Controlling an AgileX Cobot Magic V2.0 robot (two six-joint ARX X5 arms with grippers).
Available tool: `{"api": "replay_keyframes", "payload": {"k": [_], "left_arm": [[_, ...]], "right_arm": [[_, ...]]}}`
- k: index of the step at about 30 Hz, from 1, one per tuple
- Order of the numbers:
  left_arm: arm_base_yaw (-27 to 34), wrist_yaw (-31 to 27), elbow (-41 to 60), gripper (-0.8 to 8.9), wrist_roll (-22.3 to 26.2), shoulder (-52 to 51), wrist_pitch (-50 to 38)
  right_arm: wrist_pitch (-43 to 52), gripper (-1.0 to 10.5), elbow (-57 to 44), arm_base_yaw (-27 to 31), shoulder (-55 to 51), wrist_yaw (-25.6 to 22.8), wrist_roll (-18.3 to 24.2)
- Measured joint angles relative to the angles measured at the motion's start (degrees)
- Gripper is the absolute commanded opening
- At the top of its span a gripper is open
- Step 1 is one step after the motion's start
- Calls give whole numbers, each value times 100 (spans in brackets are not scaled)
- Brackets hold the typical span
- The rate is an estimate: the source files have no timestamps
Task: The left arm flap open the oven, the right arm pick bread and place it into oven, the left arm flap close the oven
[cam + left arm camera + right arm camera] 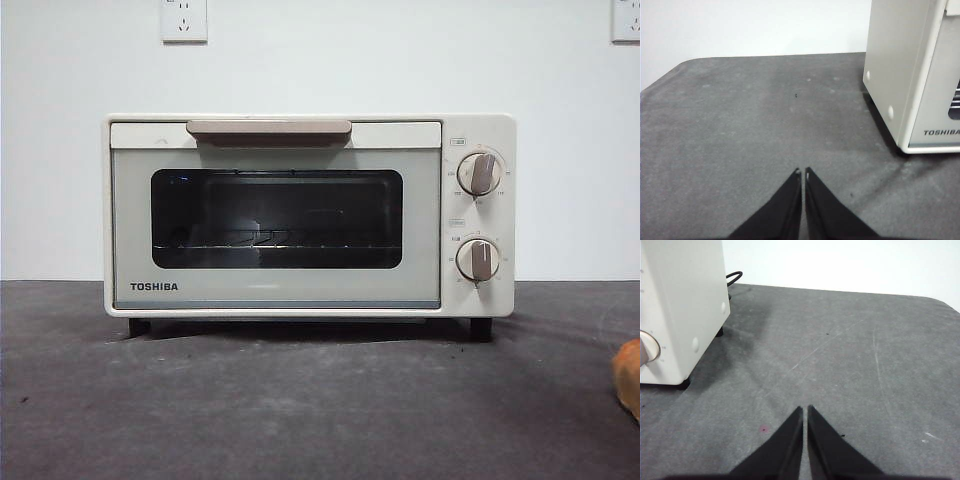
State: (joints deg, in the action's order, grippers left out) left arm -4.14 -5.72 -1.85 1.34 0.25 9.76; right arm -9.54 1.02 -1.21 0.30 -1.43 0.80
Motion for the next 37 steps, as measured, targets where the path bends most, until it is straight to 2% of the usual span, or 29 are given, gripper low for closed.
{"api": "replay_keyframes", "payload": {"k": [5,13,18,21,26,30,37], "left_arm": [[0,0,0,18,-354,0,-197],[-68,155,-140,18,-1307,181,-46],[-162,155,-918,18,-1722,699,-101],[-195,164,-1421,17,-1985,1134,-4],[-254,562,-2487,17,-2164,1982,638],[-267,1193,-3475,17,-2140,2612,1049],[-476,2264,-4656,17,-1976,3366,1928]], "right_arm": [[-2,11,0,0,0,22,-260],[-83,10,140,-2,2,490,-1552],[-332,10,824,-9,98,520,-2297],[-802,10,1318,-13,326,708,-2538],[-1725,10,2247,-13,872,1051,-2588],[-2286,10,3084,-13,1384,1403,-2312],[-2380,10,4175,-72,2245,2570,-2028]]}}
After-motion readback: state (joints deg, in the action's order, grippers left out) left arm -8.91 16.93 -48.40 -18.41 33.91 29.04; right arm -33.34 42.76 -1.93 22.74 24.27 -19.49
